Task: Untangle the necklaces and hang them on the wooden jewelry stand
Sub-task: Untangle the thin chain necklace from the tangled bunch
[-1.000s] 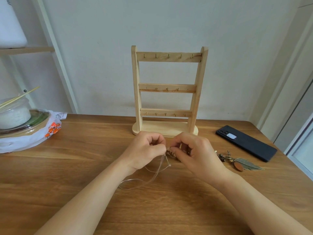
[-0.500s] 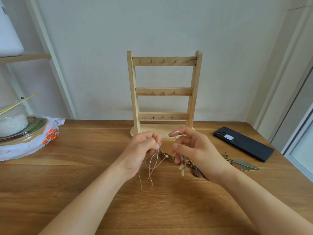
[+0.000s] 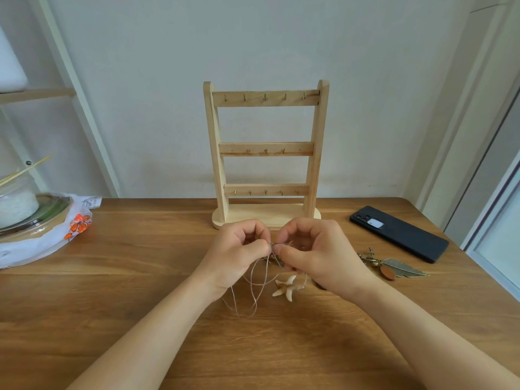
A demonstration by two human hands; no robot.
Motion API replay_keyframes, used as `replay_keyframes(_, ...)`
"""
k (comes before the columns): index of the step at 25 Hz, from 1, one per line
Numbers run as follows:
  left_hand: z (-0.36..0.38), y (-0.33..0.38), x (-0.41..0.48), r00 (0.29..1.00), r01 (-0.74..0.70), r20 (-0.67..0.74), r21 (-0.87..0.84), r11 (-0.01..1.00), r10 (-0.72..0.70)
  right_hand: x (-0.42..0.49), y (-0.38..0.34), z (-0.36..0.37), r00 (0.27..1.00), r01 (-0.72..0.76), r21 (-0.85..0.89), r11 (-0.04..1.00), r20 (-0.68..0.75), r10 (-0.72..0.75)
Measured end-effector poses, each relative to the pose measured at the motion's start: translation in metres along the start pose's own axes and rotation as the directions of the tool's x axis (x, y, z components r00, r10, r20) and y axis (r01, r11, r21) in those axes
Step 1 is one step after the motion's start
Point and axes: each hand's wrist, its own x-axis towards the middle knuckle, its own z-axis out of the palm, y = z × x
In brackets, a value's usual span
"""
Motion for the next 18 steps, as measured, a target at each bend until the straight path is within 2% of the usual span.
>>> replay_keyframes(5, 0.001, -0.001, 0.000, 1.000, -0.028, 0.009, 0.032, 0.999, 0.027, 0.001, 0.001, -0.002, 1.000, -0.018, -0.082, 0.996, 0.005, 0.019)
replay_keyframes(9, 0.001, -0.001, -0.001, 0.999, -0.048, 0.014, 0.058, 0.997, 0.047, 0.003, -0.002, -0.006, 0.980, -0.196, 0.167, 0.966, 0.065, 0.188)
replay_keyframes(11, 0.000, -0.002, -0.001, 0.998, -0.057, 0.017, 0.071, 0.996, 0.056, 0.005, 0.001, -0.007, 0.970, -0.239, 0.227, 0.944, 0.105, 0.220)
replay_keyframes(18, 0.002, -0.001, 0.000, 0.996, -0.079, 0.052, 0.143, 0.986, 0.072, -0.001, -0.008, -0.010, 0.971, -0.210, 0.113, 0.971, 0.140, 0.194)
